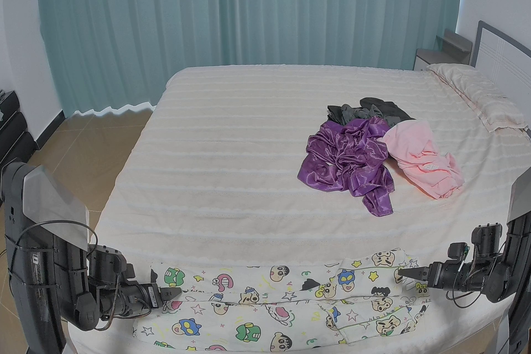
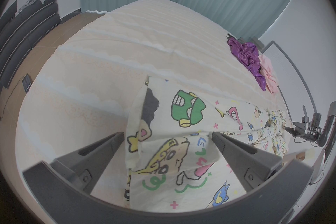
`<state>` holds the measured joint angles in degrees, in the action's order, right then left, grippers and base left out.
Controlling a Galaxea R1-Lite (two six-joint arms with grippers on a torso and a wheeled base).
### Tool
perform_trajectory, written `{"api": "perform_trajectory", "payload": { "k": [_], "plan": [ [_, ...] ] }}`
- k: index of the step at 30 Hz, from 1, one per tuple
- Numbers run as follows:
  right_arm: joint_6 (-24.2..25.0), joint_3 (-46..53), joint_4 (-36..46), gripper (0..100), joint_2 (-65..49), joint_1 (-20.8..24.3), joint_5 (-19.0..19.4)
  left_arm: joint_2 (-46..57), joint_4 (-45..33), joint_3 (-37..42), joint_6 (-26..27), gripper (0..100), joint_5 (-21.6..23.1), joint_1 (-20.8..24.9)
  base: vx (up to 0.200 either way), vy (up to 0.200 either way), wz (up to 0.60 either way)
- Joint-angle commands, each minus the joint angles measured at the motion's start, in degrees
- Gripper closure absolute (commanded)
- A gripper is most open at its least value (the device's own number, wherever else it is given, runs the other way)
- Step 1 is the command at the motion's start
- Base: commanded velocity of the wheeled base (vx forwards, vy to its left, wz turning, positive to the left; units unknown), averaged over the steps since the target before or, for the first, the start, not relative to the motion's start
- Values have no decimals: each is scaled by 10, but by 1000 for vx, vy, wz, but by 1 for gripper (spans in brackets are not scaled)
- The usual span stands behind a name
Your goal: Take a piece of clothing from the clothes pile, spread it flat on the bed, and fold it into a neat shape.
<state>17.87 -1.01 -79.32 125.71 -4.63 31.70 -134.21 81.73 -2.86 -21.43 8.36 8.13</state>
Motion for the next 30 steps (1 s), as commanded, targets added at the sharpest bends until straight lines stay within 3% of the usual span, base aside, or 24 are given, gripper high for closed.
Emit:
{"api": "perform_trajectory", "payload": {
  "k": [1, 30],
  "plan": [
    [1, 10, 0, 0, -1, 0, 0, -9, 0, 6, -1, 0, -1, 2, 0, 0, 0],
    [1, 10, 15, 0, -11, 2, 8, -12, -3, -9, -16, 0, -6, 18, 0, 0, 0]
  ]
}}
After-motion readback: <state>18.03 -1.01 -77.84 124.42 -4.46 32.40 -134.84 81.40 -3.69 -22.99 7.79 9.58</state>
